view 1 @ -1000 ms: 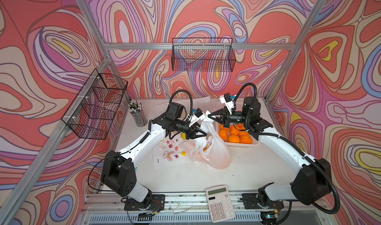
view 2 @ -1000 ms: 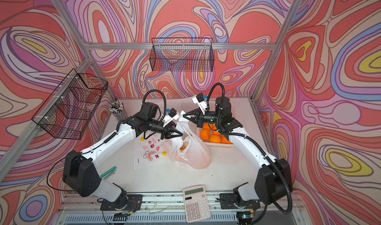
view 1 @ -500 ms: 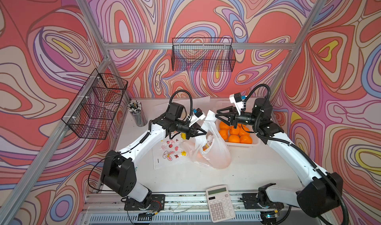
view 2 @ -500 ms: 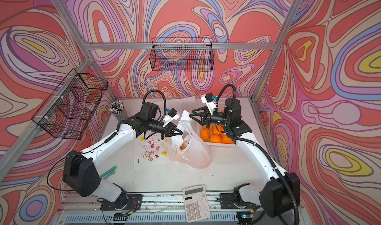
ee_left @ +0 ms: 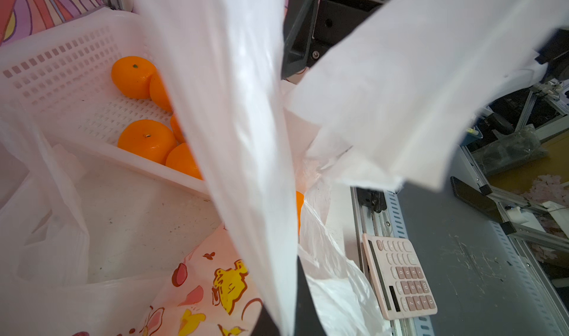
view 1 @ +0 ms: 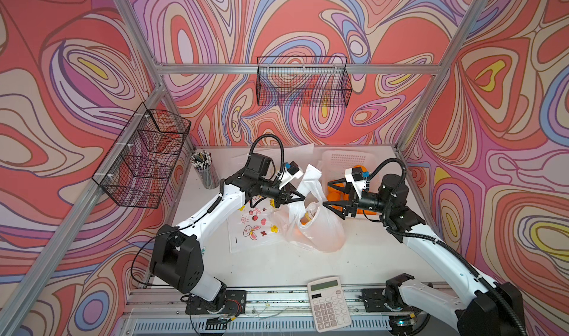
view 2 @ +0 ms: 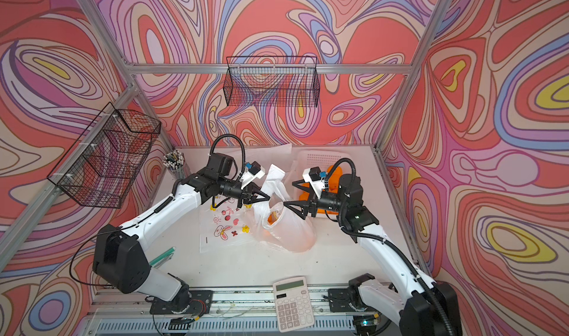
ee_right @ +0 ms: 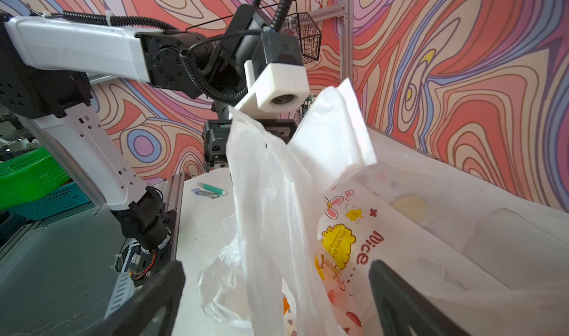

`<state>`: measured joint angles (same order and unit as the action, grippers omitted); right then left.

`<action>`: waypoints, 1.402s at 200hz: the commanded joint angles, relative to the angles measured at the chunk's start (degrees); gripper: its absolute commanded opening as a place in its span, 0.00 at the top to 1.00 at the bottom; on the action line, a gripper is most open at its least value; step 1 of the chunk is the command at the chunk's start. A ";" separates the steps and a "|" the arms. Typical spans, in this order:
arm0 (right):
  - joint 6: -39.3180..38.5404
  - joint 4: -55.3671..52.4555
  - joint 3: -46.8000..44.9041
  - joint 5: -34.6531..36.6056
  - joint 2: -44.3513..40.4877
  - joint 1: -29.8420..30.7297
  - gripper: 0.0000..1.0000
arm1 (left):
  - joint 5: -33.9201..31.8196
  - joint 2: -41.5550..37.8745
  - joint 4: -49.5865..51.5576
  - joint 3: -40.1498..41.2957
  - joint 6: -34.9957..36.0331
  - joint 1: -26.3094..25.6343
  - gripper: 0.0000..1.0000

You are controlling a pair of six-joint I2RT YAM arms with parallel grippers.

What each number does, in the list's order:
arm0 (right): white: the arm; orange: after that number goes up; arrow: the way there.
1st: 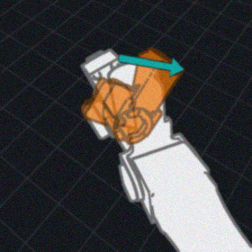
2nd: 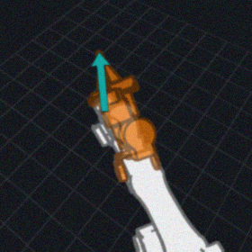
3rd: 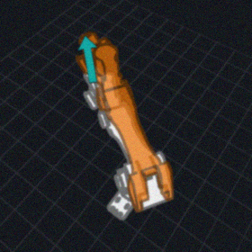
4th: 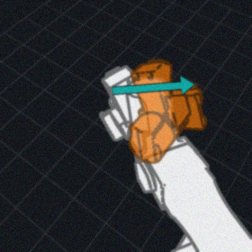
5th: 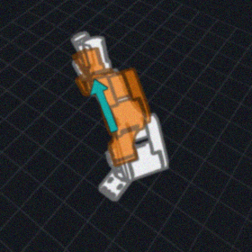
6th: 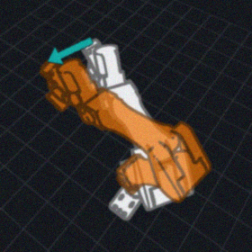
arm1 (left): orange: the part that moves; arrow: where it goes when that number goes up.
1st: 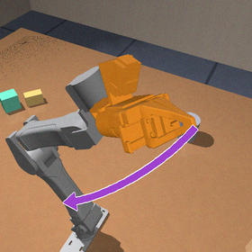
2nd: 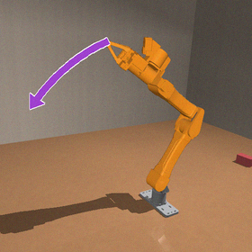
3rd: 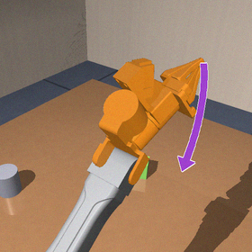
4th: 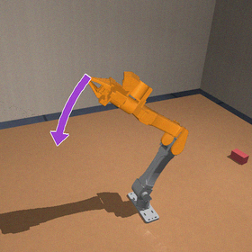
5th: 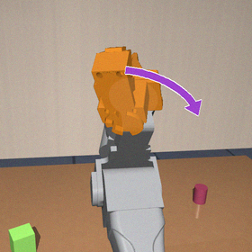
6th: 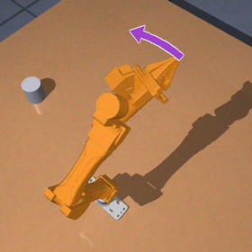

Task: Place the oranges into plastic bags & tie knots
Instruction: Tie the plastic bag at the center of the board.

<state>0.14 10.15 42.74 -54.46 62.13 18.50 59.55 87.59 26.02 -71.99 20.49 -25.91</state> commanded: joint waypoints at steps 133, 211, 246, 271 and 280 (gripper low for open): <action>-21.56 -18.81 12.78 -6.90 11.10 4.30 1.00 | -9.87 -9.23 14.82 -2.40 11.51 5.25 1.00; -28.88 -26.24 17.25 -8.63 15.32 7.22 1.00 | -4.45 -5.58 15.90 -4.72 11.93 3.07 0.99; -30.66 -28.13 19.53 -8.17 17.35 7.88 1.00 | -2.41 -4.28 15.77 -5.00 11.94 2.27 0.89; -31.41 -29.21 20.75 -8.06 18.37 7.95 1.00 | -1.26 -3.88 15.57 -5.12 12.12 1.69 0.78; -31.68 -29.55 21.06 -8.12 18.63 8.11 1.00 | -0.62 -3.88 15.62 -5.18 12.35 1.47 0.75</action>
<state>-28.36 -16.97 62.04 -61.52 79.61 26.13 55.72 83.07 40.12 -75.35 30.72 -23.77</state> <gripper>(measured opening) 0.047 0.195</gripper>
